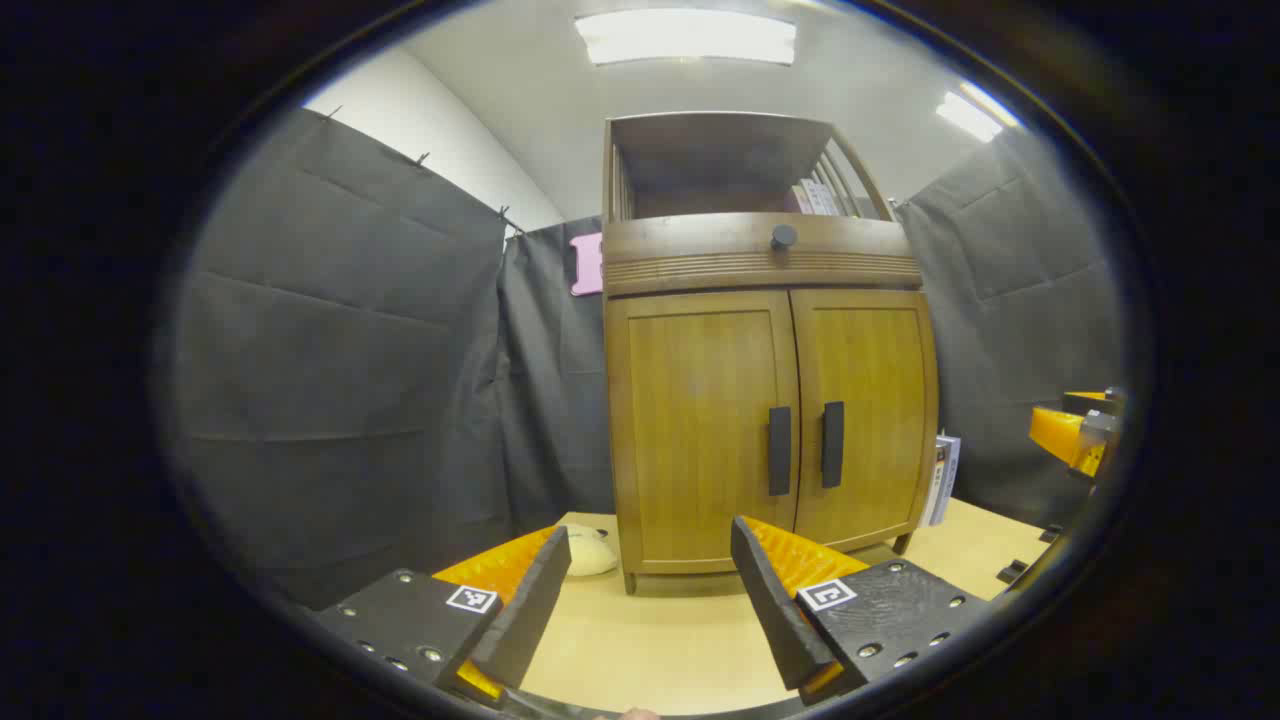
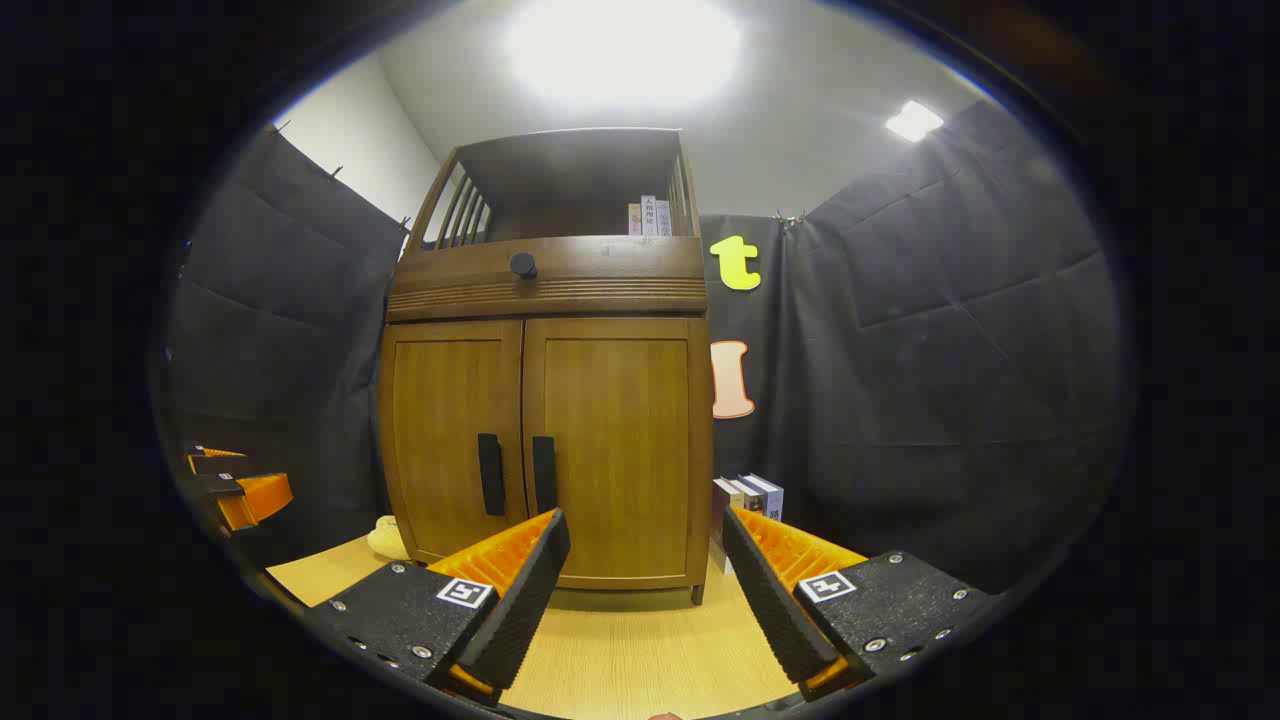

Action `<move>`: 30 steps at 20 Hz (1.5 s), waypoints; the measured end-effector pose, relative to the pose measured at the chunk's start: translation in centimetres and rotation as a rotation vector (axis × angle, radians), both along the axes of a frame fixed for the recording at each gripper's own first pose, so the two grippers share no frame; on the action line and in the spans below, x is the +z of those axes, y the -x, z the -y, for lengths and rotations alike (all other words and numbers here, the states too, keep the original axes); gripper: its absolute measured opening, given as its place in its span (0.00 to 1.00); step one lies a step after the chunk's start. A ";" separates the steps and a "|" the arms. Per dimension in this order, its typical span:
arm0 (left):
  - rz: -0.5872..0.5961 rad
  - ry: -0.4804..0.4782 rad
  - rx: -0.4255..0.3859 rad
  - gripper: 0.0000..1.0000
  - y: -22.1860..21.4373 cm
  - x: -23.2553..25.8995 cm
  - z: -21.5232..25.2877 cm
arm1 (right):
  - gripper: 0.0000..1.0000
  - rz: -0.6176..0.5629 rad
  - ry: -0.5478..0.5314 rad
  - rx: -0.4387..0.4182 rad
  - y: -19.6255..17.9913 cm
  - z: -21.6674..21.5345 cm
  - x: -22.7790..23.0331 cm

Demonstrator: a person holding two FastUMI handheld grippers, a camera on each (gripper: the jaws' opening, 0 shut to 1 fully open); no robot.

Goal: Open the right door of the double-door shoe cabinet with the right hand, and open the left door with the left hand.

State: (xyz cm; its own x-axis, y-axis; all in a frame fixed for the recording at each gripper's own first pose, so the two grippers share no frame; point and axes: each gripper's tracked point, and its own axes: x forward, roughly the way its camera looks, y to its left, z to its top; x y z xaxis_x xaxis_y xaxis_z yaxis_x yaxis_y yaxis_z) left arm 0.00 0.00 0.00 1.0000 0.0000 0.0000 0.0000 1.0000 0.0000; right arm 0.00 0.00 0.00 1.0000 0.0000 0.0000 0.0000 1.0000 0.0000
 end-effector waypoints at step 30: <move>0.022 -0.021 0.041 0.99 0.2 0.3 -0.9 | 0.95 0.011 -0.048 0.090 -7.7 -3.5 1.2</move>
State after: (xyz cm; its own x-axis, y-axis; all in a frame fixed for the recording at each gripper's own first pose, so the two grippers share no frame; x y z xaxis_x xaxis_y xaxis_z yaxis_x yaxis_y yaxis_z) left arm -0.19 0.94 0.33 0.9989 0.0408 0.0229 -0.0412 0.9989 0.0202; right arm 7.66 3.49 1.25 0.9959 0.0891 0.0133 -0.0896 0.9948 0.0478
